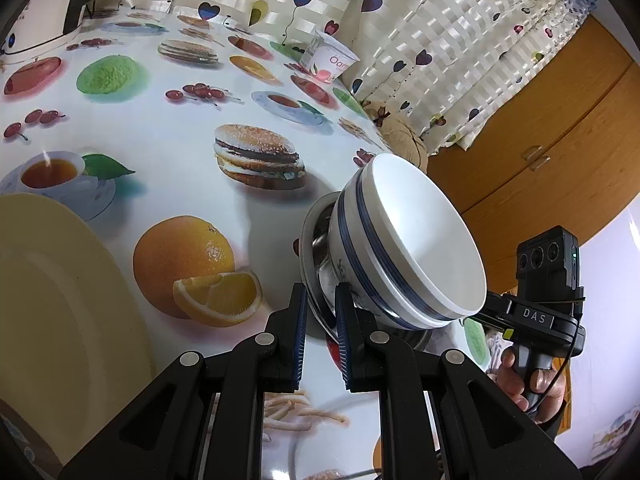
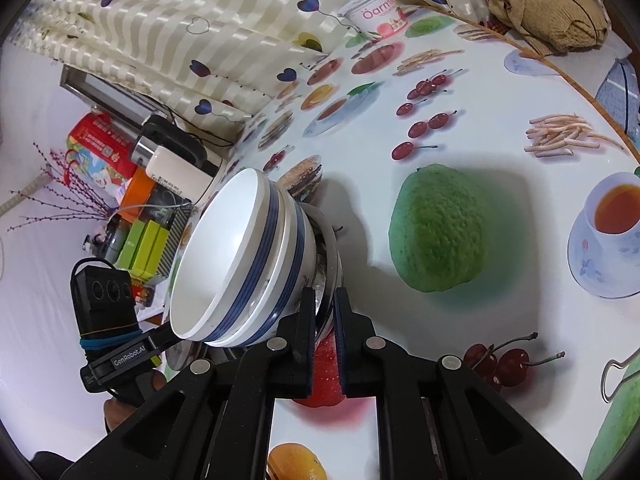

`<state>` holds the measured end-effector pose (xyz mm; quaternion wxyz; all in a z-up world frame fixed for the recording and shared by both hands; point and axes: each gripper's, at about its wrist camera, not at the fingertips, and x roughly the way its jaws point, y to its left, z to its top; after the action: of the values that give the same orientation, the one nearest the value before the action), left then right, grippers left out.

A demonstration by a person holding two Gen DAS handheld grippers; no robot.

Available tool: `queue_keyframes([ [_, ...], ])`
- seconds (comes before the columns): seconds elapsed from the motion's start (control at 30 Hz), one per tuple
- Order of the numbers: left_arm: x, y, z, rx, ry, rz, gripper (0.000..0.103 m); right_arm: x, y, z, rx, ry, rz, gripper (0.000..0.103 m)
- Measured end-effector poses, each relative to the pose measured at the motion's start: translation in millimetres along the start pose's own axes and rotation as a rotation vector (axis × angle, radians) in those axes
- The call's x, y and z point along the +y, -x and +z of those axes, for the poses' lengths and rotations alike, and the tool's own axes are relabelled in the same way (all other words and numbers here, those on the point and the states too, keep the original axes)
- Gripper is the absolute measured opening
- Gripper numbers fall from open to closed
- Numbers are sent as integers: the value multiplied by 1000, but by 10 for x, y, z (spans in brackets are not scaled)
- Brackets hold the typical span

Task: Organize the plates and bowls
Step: 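Lower the white bowl into the first white bowl in the steel bowl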

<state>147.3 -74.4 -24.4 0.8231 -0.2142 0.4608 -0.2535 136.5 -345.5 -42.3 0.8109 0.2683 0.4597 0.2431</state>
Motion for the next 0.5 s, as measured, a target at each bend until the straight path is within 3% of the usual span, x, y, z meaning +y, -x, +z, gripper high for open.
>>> queue_keyframes([
  [0.5,28,266,69,-29,-1,24,14,300,-9,62,4,50,-1,9],
])
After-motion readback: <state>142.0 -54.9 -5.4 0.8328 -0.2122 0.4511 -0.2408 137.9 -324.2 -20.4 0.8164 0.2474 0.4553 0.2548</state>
